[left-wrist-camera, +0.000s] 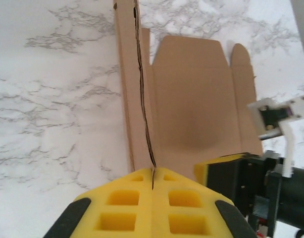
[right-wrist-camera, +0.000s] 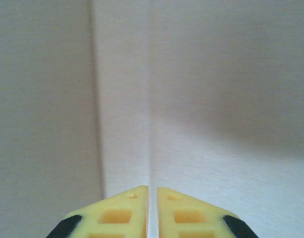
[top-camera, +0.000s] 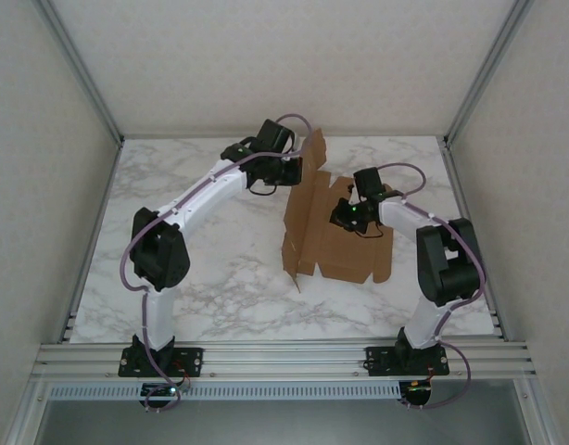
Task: Fold the paper box
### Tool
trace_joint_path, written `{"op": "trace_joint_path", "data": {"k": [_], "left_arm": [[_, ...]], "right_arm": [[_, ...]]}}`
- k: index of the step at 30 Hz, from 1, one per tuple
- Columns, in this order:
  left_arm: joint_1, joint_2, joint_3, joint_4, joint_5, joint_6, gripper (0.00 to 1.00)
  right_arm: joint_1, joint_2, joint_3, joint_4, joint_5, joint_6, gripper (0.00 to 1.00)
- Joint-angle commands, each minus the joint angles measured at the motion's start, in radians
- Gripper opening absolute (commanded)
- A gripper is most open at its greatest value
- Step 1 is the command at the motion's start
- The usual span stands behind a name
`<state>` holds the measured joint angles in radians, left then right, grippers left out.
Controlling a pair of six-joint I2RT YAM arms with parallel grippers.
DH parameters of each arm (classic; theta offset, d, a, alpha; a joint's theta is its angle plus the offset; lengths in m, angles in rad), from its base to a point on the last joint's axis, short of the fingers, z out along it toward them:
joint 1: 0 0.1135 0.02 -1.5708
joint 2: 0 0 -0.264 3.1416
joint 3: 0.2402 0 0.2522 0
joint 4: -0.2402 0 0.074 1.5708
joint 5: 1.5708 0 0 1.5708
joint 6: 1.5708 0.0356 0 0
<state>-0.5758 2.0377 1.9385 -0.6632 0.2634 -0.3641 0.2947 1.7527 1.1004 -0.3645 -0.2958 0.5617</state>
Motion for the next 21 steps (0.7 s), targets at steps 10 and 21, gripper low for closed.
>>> {"op": "trace_joint_path", "data": {"k": [10, 21], "left_arm": [[-0.015, 0.093, 0.116, -0.166, -0.187, 0.103, 0.0], [-0.086, 0.122, 0.172, -0.195, -0.372, 0.154, 0.0]], "right_arm": [[0.024, -0.02, -0.159, -0.106, 0.339, -0.045, 0.01], [0.129, 0.009, -0.16, -0.052, 0.201, 0.047, 0.0]]}}
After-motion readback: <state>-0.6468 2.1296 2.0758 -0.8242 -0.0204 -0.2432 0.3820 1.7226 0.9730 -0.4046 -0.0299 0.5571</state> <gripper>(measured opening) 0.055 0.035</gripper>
